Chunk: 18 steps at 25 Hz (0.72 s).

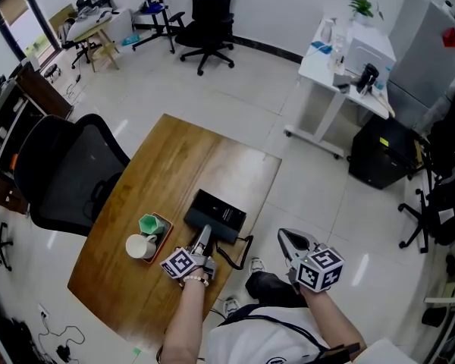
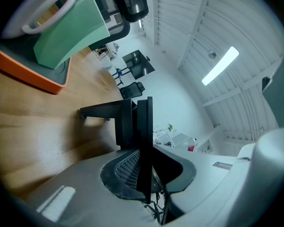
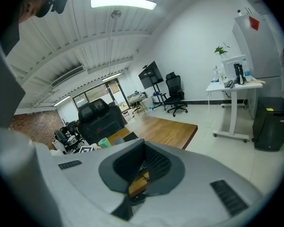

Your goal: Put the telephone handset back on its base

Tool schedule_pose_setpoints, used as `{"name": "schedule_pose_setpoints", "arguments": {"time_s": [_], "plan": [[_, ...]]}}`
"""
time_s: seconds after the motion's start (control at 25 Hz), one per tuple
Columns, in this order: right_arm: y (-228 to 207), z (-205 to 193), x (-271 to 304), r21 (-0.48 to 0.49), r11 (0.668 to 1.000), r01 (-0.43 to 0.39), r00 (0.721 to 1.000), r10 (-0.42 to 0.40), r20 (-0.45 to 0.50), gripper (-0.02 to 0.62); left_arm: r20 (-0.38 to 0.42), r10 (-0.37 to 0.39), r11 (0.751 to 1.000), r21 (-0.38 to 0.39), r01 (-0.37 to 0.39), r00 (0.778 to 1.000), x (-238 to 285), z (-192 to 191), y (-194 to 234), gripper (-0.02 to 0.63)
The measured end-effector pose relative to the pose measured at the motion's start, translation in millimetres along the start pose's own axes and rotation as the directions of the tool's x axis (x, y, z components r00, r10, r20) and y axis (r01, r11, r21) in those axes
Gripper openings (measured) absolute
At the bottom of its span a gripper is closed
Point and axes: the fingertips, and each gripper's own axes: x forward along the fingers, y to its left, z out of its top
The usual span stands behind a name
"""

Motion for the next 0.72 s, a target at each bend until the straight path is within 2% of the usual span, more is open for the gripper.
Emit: {"name": "schedule_pose_setpoints", "arguments": {"time_s": [0.16,0.52,0.6,0.72], "plan": [[2.3,3.2,6.1,-0.007,1.000,-0.014,1.000,0.014,-0.003,0.000,0.013,0.000,1.000,-0.029,0.000,1.000,0.3,-1.7,5.5,0.074],[-0.3,9.1,12.0,-0.015,1.000,-0.023,1.000,0.022,-0.007,0.000,0.014,-0.007,0.999,-0.043,0.007,1.000,0.1,-6.0,15.1,0.074],[-0.7,9.1,13.0,-0.016,1.000,-0.023,1.000,0.023,-0.009,0.000,0.004,-0.006,0.999,-0.035,0.006,1.000,1.2,-6.4,15.1,0.075],[2.4,8.7,14.7,-0.015,1.000,-0.027,1.000,0.027,-0.010,0.000,-0.016,0.034,0.999,0.007,-0.034,0.999,0.4,-5.4,17.3,0.083]]}}
